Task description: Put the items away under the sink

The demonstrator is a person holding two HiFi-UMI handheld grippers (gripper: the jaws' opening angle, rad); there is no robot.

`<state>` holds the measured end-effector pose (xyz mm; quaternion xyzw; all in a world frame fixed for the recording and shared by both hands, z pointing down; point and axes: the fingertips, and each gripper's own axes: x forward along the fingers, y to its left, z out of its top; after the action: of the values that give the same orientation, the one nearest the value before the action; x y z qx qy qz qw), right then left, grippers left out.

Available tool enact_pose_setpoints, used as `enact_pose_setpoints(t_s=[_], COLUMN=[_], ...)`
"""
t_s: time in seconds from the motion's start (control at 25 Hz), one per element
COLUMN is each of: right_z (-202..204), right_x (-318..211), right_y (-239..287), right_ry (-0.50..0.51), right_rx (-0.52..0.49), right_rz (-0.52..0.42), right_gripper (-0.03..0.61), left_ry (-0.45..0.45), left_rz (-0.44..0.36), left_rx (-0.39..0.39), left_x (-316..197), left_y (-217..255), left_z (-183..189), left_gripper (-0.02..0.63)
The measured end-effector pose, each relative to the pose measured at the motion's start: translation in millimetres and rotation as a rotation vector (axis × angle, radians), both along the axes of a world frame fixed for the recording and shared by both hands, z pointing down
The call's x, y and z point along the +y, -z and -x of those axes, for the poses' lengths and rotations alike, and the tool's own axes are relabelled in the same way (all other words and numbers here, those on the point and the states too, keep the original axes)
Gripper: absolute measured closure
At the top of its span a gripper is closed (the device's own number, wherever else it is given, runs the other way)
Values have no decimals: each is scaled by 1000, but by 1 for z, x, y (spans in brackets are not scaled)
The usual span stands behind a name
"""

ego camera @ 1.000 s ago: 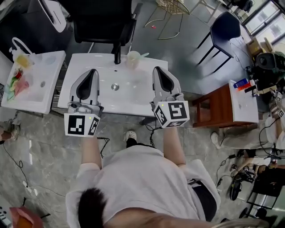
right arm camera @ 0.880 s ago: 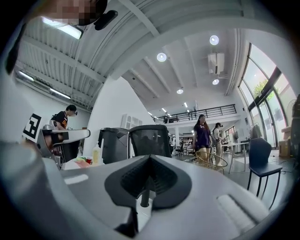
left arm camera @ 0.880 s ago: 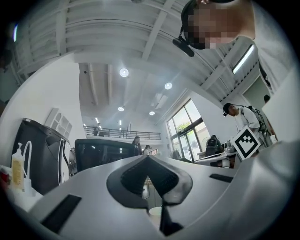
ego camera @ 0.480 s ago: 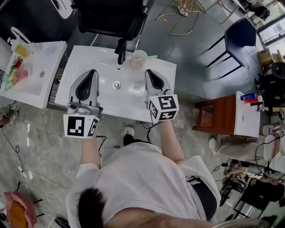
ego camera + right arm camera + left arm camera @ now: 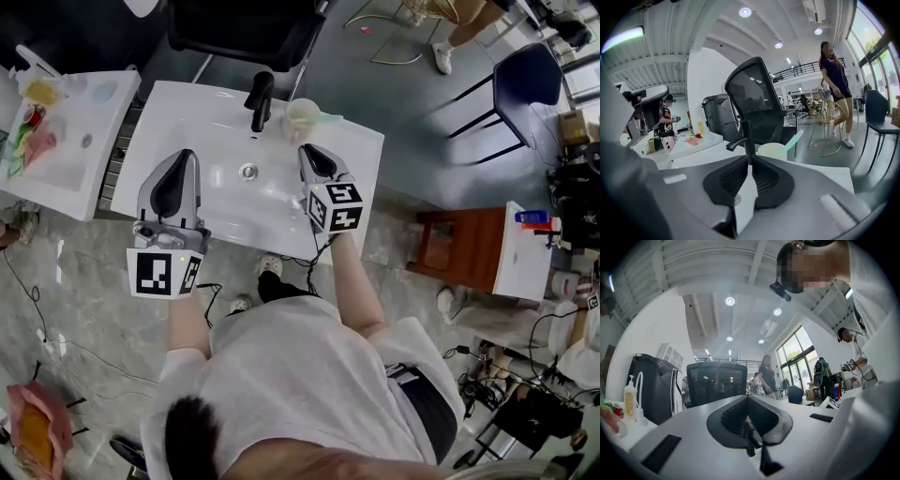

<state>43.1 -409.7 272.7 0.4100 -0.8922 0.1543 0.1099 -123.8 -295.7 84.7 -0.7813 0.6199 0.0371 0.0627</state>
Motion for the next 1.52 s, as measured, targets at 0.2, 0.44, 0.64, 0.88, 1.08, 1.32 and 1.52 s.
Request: enact_pose_setpoints(t_s=[0.2, 0.44, 0.64, 0.88, 1.08, 1.32, 1.52], right_z=[4, 9, 15, 26, 33, 35, 35], right_x=[-13, -30, -37, -44, -47, -49, -47], right_y=[-31, -58, -69, -77, -80, -78, -75], right_ry=[7, 8, 13, 30, 35, 47, 78], right_rx=[-8, -22, 3, 19, 27, 27, 7], right_rz=[89, 162, 171, 170, 161, 132, 107], right_gripper=[508, 473, 456, 454, 454, 518, 526], left_ry=[13, 27, 37, 47, 56, 64, 67], left_rz=[34, 67, 84, 100, 111, 117, 115], left_rx=[-11, -19, -27, -35, -44, -46, -49], left_x=[-5, -12, -15, -14, -12, -10, -9], left_y=[-8, -19, -25, -29, -32, -34, -34], left_z=[0, 1, 2, 6, 9, 10, 8], left_gripper=[606, 606, 606, 606, 606, 606, 606])
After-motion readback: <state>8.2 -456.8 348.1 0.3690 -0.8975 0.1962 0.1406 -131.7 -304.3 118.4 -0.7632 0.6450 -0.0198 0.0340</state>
